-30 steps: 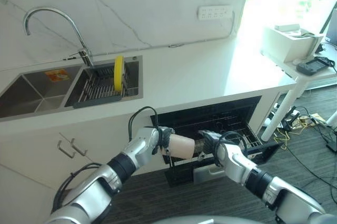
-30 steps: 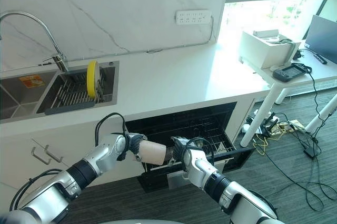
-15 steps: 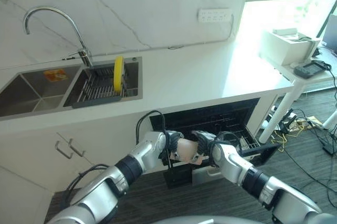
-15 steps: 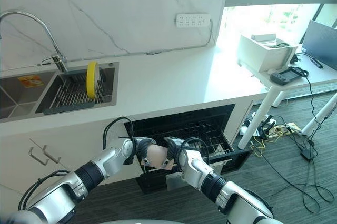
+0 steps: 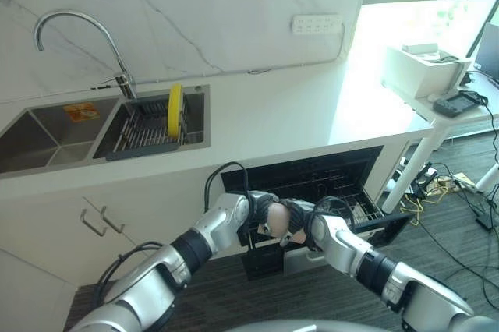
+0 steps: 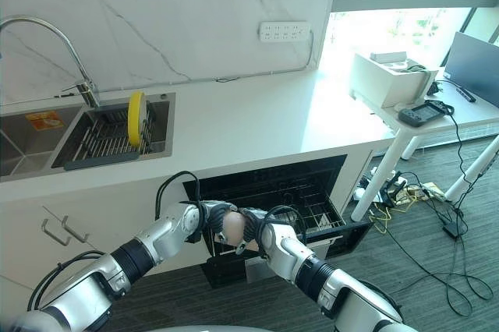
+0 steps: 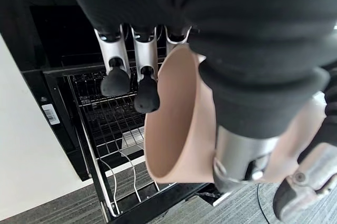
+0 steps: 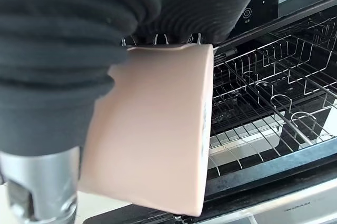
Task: Place the dishes in the dishwasher.
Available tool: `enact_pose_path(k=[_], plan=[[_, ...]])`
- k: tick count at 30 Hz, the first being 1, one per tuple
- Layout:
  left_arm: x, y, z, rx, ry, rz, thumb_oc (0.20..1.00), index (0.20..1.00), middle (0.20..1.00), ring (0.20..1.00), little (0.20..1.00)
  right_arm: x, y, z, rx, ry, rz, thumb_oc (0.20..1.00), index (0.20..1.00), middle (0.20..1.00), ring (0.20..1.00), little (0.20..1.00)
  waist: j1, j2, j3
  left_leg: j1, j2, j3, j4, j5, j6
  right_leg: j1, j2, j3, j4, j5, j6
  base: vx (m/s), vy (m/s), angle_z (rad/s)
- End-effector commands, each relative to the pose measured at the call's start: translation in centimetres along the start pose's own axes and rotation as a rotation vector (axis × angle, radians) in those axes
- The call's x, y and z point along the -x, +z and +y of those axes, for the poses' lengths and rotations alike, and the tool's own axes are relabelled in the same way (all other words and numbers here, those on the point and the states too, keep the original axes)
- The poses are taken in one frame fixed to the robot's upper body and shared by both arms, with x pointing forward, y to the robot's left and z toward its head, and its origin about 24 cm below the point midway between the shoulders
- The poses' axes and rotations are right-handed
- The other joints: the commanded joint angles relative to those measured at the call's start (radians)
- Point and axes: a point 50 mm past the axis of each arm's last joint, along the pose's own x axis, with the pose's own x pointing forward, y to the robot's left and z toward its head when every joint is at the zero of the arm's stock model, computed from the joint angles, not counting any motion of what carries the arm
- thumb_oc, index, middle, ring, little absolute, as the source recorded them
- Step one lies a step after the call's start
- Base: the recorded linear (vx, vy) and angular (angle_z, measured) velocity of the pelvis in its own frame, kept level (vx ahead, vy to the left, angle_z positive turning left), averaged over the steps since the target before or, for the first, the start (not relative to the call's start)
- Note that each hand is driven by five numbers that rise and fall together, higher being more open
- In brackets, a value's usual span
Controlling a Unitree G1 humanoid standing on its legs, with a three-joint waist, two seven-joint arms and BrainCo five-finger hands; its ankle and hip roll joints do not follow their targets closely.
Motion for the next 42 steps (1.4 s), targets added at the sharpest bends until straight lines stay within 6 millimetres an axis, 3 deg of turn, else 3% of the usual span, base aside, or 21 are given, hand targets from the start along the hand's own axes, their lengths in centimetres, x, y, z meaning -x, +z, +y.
enact_pose_path(k=[1, 2, 3, 13, 26, 27, 28, 42], plan=[[0.5, 3.3, 5.7, -0.108, 0.144, -0.096, 0.200, 0.200, 0.200, 0.200, 0.200, -0.5, 2.3, -2.6, 0.075, -0.003, -0.013, 0.633, 0.633, 0.633, 0.633, 0.633, 0.025, -0.008, 0.000, 0.039, -0.034, -0.124, 0.007, -0.116, 0.028, -0.046, 0.022, -0.056, 0.055, -0.028, 0.004, 0.00, 0.000, 0.00], [0.6, 3.4, 5.9, -0.115, 0.152, -0.099, 0.200, 0.200, 0.200, 0.200, 0.200, -0.5, 2.3, -2.7, 0.083, 0.004, -0.004, 0.464, 0.464, 0.464, 0.464, 0.464, 0.026, -0.008, 0.001, 0.038, -0.035, -0.124, 0.007, -0.116, 0.029, -0.046, 0.023, -0.056, 0.055, -0.029, 0.003, 0.00, 0.000, 0.00], [0.8, 3.5, 6.1, -0.123, 0.157, -0.102, 0.200, 0.200, 0.200, 0.200, 0.200, -0.5, 2.5, -2.8, 0.097, 0.007, -0.008, 0.200, 0.200, 0.200, 0.200, 0.200, 0.027, -0.009, 0.001, 0.039, -0.035, -0.123, 0.007, -0.117, 0.029, -0.045, 0.023, -0.057, 0.055, -0.030, 0.003, 0.00, 0.000, 0.00], [1.6, 3.9, 7.0, -0.148, 0.163, -0.126, 0.200, 0.200, 0.200, 0.200, 0.200, 0.0, 3.3, -4.5, 0.201, -0.037, -0.061, 0.200, 0.200, 0.200, 0.200, 0.200, 0.033, -0.011, 0.001, 0.039, -0.037, -0.131, 0.009, -0.117, 0.031, -0.045, 0.028, -0.055, 0.063, -0.038, 0.000, 0.00, 0.000, 0.00], [2.3, 4.5, 7.8, -0.140, 0.204, -0.155, 0.200, 0.200, 0.200, 0.200, 0.200, 1.0, 4.4, -6.7, 0.180, -0.059, -0.096, 0.200, 0.200, 0.200, 0.200, 0.200, 0.035, -0.016, -0.003, 0.043, -0.037, -0.132, 0.009, -0.116, 0.032, -0.039, 0.036, -0.054, 0.065, -0.043, -0.006, 0.00, 0.000, 0.00], [2.4, 4.4, 8.0, -0.136, 0.221, -0.154, 0.903, 0.903, 0.903, 0.903, 0.903, 1.1, 4.4, -6.8, 0.180, -0.061, -0.097, 0.200, 0.200, 0.200, 0.200, 0.200, 0.034, -0.016, -0.004, 0.043, -0.037, -0.132, 0.009, -0.117, 0.032, -0.040, 0.037, -0.053, 0.065, -0.044, -0.006, 0.00, 0.000, 0.00], [2.4, 4.3, 8.0, -0.131, 0.228, -0.147, 1.000, 1.000, 1.000, 1.000, 1.000, 1.1, 4.4, -6.9, 0.180, -0.061, -0.097, 0.200, 0.200, 0.200, 0.200, 0.200, 0.033, -0.016, -0.004, 0.043, -0.037, -0.132, 0.009, -0.117, 0.032, -0.040, 0.038, -0.052, 0.065, -0.044, -0.006, 0.00, 0.000, 0.00], [3.7, 4.9, 9.7, -0.212, 0.341, -0.172, 1.000, 1.000, 1.000, 1.000, 1.000, 2.4, 4.7, -8.6, 0.185, -0.044, -0.104, 0.200, 0.200, 0.200, 0.200, 0.200, 0.023, -0.012, -0.012, 0.047, -0.039, -0.119, 0.004, -0.117, 0.031, -0.040, 0.037, -0.051, 0.061, -0.038, -0.004, 0.00, 0.000, 0.00]])
